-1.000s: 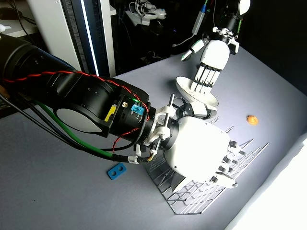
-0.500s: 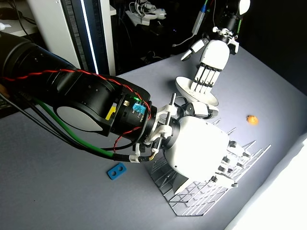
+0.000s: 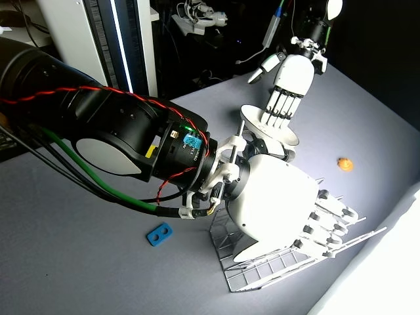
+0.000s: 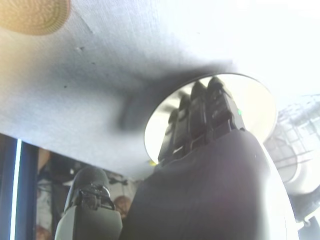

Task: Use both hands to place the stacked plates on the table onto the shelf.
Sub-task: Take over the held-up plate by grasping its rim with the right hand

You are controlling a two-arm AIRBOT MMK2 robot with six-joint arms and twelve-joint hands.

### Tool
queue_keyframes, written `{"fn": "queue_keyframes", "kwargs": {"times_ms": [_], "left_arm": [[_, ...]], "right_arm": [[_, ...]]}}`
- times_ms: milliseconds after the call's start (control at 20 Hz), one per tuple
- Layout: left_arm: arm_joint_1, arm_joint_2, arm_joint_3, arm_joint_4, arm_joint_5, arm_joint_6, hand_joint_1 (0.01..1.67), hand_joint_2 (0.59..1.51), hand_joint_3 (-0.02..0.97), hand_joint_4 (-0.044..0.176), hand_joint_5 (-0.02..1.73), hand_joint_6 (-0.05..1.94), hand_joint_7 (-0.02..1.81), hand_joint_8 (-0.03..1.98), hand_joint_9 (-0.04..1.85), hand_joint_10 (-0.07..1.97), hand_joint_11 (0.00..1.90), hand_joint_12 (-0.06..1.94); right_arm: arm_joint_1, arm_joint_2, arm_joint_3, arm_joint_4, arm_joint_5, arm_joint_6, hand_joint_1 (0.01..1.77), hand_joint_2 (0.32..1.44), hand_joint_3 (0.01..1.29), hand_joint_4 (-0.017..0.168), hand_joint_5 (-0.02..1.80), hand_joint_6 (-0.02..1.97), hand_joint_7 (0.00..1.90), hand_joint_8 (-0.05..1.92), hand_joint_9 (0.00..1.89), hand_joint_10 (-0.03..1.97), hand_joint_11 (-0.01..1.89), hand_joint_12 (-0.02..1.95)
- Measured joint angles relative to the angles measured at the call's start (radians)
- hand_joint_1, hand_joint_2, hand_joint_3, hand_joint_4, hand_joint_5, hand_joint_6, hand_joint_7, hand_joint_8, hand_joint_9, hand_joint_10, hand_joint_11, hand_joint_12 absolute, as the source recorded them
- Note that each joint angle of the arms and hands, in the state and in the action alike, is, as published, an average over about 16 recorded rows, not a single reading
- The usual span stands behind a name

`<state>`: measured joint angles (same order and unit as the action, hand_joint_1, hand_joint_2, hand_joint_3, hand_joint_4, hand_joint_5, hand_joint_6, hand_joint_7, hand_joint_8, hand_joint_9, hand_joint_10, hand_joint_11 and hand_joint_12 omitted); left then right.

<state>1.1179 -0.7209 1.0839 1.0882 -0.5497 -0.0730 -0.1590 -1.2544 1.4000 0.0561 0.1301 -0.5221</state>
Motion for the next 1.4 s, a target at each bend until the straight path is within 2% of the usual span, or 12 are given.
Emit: {"fn": "queue_keyframes", "kwargs": {"times_ms": [250,450,550,650,750,850,1400], "left_arm": [[-0.009,0.001,-0.007,0.002,0.013,0.000,0.02,1.137,0.016,0.003,0.05,-0.02,0.08,0.00,0.07,0.02,0.02,0.07],[-0.011,0.001,-0.009,0.002,0.018,0.000,0.02,1.138,0.015,0.004,0.05,-0.02,0.08,0.00,0.07,0.01,0.02,0.08],[-0.012,0.000,-0.009,0.002,0.019,0.000,0.02,1.137,0.015,0.004,0.05,-0.02,0.08,0.00,0.07,0.01,0.02,0.08],[-0.014,0.000,-0.009,0.002,0.021,0.000,0.02,1.136,0.015,0.004,0.05,-0.02,0.08,0.00,0.07,0.01,0.02,0.08],[-0.017,0.000,-0.008,0.003,0.023,0.000,0.02,1.138,0.015,0.005,0.05,-0.02,0.08,0.00,0.07,0.01,0.02,0.08],[-0.022,0.000,-0.007,0.004,0.027,0.000,0.02,1.139,0.015,0.005,0.06,-0.02,0.08,0.01,0.08,0.01,0.02,0.09],[-0.037,0.000,-0.010,0.003,0.054,-0.001,0.02,1.136,0.015,0.002,0.06,-0.02,0.08,0.01,0.08,0.02,0.02,0.10]], "right_arm": [[0.010,0.003,-0.003,-0.002,0.003,-0.002,0.67,0.97,0.01,-0.003,0.27,0.46,0.31,0.79,0.27,0.95,0.11,1.44],[0.017,0.007,-0.006,-0.002,0.002,-0.003,0.70,0.97,0.01,-0.002,0.27,0.75,0.31,1.16,0.28,1.36,0.14,1.70],[0.021,0.009,-0.008,-0.003,0.001,-0.003,0.70,0.96,0.01,-0.002,0.25,0.90,0.30,1.34,0.26,1.53,0.16,1.77],[0.026,0.012,-0.010,-0.003,0.000,-0.003,0.70,0.96,0.01,-0.003,0.23,1.01,0.27,1.45,0.25,1.60,0.17,1.80],[0.031,0.015,-0.013,-0.004,0.000,-0.003,0.70,0.95,0.01,-0.002,0.24,1.05,0.28,1.45,0.27,1.59,0.19,1.81],[0.036,0.019,-0.017,-0.006,0.003,-0.004,0.70,0.96,0.01,-0.002,0.31,0.97,0.34,1.36,0.33,1.54,0.25,1.78],[0.064,0.044,-0.061,-0.065,0.057,-0.008,0.66,0.99,0.01,-0.002,0.87,0.19,0.85,0.72,0.77,1.08,0.63,1.53]]}}
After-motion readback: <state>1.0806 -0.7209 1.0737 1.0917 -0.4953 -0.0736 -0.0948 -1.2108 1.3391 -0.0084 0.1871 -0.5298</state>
